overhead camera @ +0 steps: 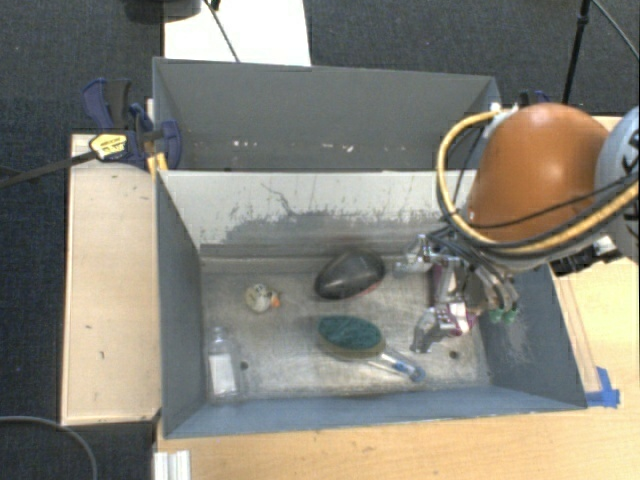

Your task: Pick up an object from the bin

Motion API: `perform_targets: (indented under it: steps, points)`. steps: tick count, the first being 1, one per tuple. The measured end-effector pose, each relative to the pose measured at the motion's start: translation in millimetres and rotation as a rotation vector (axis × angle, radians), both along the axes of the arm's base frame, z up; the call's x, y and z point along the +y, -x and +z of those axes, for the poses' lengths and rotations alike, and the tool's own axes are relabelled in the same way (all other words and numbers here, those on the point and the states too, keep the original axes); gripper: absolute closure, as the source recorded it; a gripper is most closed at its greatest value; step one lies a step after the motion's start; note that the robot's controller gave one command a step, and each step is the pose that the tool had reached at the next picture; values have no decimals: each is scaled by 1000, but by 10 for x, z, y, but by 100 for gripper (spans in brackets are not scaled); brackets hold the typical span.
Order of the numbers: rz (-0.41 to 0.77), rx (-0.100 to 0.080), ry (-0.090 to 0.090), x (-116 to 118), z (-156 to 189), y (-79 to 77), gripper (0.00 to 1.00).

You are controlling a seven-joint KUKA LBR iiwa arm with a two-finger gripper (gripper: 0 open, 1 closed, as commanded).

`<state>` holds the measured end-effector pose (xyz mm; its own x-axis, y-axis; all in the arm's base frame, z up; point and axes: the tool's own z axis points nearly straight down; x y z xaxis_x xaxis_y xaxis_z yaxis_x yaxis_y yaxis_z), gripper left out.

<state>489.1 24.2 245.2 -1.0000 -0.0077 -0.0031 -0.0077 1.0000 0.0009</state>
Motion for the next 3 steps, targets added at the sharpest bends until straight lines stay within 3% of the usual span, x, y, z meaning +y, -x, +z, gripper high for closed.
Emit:
perform_targets:
  steps: [1,2,3]
  points:
    - [-211,11,-1,219,-1637,-446,0]
    - [144,-11,2,-270,-1687,75,0]
    - [140,-11,1,-267,-1681,74,100]
